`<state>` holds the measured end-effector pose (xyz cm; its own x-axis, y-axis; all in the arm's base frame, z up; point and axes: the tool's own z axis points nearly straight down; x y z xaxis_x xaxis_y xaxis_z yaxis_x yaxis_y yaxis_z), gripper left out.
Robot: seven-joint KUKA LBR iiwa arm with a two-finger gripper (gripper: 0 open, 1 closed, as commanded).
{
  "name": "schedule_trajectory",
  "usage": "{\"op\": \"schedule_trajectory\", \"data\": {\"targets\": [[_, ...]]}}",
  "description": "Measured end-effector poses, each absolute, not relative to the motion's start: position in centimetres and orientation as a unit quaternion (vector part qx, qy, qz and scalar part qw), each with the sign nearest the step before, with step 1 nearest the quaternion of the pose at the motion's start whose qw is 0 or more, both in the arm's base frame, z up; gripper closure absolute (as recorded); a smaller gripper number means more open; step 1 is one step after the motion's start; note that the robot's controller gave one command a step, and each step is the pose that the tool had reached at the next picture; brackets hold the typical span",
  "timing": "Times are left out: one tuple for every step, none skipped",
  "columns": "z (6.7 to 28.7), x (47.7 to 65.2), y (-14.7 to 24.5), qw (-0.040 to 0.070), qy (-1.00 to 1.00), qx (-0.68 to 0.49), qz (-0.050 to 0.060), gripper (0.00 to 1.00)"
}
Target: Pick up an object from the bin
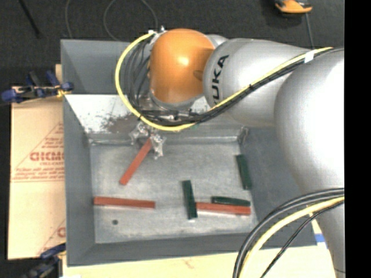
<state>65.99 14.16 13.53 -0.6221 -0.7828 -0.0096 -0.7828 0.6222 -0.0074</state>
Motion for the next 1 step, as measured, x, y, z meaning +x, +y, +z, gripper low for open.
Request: {"op": "schedule_trajectory", "data": {"targets": [[17.06,66.25,14.15,0.005,0.902,-0.431,-0.001,1.00]]}}
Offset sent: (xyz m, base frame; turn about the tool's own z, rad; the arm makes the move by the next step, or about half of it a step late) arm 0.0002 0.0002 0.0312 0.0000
